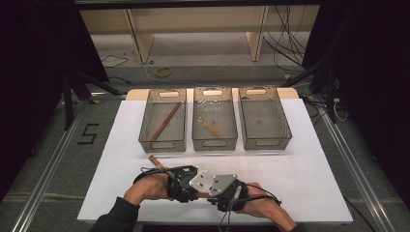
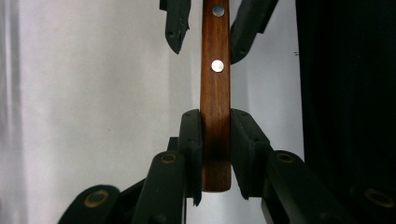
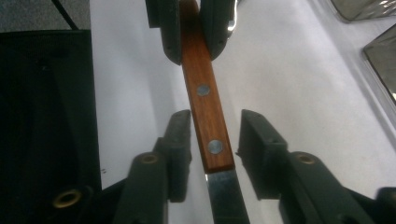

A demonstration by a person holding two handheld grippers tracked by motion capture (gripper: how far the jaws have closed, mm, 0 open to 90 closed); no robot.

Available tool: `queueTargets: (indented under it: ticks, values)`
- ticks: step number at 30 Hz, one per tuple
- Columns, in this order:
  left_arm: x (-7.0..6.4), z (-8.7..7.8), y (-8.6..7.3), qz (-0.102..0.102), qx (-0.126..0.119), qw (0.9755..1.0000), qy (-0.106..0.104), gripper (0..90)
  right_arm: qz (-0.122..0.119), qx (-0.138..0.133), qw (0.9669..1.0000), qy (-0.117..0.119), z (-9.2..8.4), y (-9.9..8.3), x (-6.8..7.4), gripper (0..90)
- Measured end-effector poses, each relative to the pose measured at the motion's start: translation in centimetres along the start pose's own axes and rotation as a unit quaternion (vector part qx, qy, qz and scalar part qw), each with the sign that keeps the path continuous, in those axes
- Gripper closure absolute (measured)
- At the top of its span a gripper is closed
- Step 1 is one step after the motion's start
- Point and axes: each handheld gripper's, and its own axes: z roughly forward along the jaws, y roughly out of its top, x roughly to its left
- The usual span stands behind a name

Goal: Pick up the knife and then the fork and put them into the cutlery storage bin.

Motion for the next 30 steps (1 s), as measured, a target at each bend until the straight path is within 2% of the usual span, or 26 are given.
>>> queueTargets:
  ticks: [4, 5, 8, 12, 16, 20, 23, 27, 30]
  values:
    - [0.0, 0.0, 0.0, -0.001, 0.001, 1.0000, -0.001, 74.7, -0.007, -0.002, 1.0000, -0.005, 0.1, 0.0, 0.1, 72.2]
    - [0.0, -0.1, 0.0, 0.002, 0.002, 1.0000, -0.002, 74.7, -0.019, -0.002, 0.9998, -0.004, 0.1, 0.0, 0.1, 72.9]
    - [0.0, 0.1, 0.1, 0.000, 0.004, 1.0000, -0.005, 74.5, -0.028, -0.001, 0.9996, 0.001, 0.1, -0.1, 0.1, 74.2]
    - [0.1, 0.2, 0.1, -0.007, 0.003, 1.0000, 0.004, 72.0, -0.040, -0.002, 0.9992, 0.008, 0.1, -0.2, 0.1, 77.4]
    - [0.3, -0.2, -0.1, -0.025, -0.012, 0.9996, 0.010, 68.8, -0.029, -0.008, 0.9995, 0.012, 0.0, -0.2, -0.1, 77.8]
    - [0.8, -1.0, -0.8, -0.051, -0.028, 0.9981, 0.020, 54.5, -0.009, -0.011, 0.9998, 0.011, -0.4, -0.3, -0.3, 77.9]
    - [1.2, -1.7, -1.7, -0.082, -0.050, 0.9949, 0.032, 46.8, -0.001, -0.016, 0.9999, 0.001, -0.7, -0.6, -0.8, 77.9]
    - [1.7, -2.4, -3.0, -0.131, -0.084, 0.9862, 0.056, 38.0, 0.010, -0.017, 0.9997, -0.013, -1.2, -1.1, -1.6, 77.9]
    - [2.1, -2.4, -3.7, -0.157, -0.091, 0.9803, 0.079, 33.6, 0.027, -0.013, 0.9992, -0.027, -1.3, -1.4, -2.1, 77.9]
